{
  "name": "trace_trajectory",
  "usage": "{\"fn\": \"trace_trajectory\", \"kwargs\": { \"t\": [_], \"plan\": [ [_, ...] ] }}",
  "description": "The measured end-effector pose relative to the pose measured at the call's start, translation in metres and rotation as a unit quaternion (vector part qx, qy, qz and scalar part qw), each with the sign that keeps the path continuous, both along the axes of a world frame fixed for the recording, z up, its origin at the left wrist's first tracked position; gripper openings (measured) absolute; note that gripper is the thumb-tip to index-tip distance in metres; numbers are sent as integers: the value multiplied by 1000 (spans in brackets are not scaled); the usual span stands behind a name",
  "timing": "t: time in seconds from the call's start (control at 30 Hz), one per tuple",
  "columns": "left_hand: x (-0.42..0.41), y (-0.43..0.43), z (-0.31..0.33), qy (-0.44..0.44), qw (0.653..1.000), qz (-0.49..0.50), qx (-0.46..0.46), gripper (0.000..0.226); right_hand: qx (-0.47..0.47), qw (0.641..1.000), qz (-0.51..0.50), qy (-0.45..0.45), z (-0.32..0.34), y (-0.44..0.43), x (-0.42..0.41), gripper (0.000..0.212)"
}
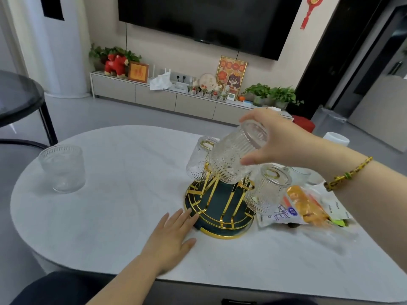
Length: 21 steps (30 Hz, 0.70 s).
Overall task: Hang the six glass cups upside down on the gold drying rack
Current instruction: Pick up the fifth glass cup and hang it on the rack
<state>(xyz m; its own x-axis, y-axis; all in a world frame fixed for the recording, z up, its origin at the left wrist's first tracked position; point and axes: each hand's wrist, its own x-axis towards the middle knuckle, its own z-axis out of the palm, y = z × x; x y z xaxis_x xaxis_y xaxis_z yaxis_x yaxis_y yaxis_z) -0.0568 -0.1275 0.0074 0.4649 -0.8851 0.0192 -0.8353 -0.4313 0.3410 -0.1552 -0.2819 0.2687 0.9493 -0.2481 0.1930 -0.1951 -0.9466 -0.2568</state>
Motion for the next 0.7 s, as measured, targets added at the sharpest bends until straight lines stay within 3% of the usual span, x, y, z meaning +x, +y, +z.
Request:
{"fn": "trace_trajectory", "kwargs": {
  "t": [0.7],
  "plan": [
    [2,0,-4,8,1000,-11,-7,55,-10,996,40,83,-65,4,50,83]
  ]
}}
